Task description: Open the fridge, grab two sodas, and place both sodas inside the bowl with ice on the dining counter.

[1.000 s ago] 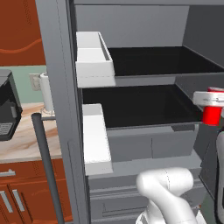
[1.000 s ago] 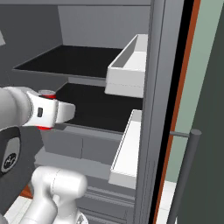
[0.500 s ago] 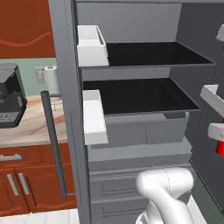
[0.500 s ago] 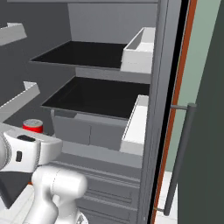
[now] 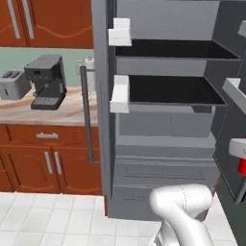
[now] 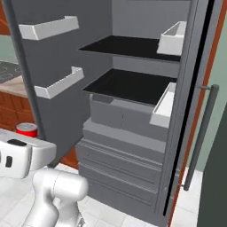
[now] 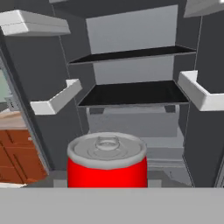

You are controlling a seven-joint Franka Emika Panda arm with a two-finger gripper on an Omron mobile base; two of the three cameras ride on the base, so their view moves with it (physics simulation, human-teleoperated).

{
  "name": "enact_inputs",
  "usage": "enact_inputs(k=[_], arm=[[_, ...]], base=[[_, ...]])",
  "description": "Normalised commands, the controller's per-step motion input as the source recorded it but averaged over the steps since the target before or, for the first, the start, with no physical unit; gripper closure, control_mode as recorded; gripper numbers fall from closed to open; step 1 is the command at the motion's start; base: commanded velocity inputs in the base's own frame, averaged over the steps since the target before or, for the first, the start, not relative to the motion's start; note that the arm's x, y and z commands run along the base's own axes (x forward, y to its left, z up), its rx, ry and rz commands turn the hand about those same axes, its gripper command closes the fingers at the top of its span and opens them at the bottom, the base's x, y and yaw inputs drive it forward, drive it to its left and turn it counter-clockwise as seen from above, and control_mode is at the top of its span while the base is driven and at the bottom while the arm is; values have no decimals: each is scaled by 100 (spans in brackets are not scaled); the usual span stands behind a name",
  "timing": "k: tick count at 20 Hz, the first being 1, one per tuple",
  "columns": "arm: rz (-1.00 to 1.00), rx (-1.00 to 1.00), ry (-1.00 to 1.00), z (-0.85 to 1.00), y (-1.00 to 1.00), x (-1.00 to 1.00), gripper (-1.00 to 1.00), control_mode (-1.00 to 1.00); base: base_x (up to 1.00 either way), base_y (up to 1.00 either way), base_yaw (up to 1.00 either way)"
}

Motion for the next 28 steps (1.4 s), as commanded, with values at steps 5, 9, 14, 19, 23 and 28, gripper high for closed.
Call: enact_inputs(k=[5,9,14,19,23,28], arm=[[0,0,0,0,0,0,100,100],[0,0,0,0,0,0,100,100],[0,0,0,0,0,0,100,100],[0,0,0,0,0,0,100,100],[0,0,0,0,0,0,100,100],[0,0,0,0,0,0,100,100]], base=[[-69,0,39],[-87,3,37],[-90,18,35],[-93,31,33],[-98,53,28],[-100,71,25]])
